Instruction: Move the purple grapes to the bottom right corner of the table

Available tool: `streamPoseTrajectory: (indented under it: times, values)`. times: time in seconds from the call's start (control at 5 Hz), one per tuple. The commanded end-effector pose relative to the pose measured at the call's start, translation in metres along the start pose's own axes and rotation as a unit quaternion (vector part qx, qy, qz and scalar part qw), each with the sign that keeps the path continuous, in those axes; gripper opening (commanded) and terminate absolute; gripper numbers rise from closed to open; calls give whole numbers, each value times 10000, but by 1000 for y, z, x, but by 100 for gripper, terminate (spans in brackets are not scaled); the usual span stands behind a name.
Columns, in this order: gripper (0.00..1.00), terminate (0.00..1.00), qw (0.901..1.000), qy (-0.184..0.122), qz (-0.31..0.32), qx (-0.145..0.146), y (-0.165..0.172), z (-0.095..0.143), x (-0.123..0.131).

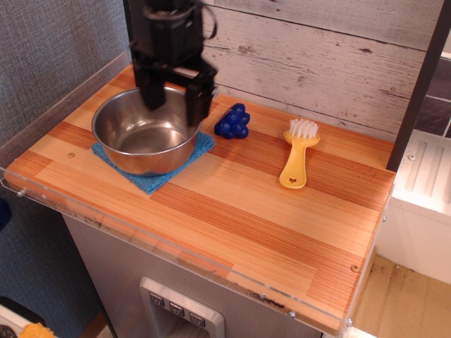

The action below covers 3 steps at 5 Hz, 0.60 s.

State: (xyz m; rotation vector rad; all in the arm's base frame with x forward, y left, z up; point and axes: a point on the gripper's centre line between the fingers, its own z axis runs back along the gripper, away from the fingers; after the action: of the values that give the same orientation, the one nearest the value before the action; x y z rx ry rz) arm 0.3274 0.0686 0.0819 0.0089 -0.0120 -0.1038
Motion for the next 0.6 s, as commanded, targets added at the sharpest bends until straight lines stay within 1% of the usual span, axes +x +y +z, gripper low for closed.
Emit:
streamPoseTrajectory:
  times: [0.0,0.2,0.4]
  values:
    - [100,0,9985,-528,29,135,7,38,61]
    - [100,0,9992,-370,-107,112,-3,21,74]
    - [100,0,9993,-240,-233,182,-14,8,70]
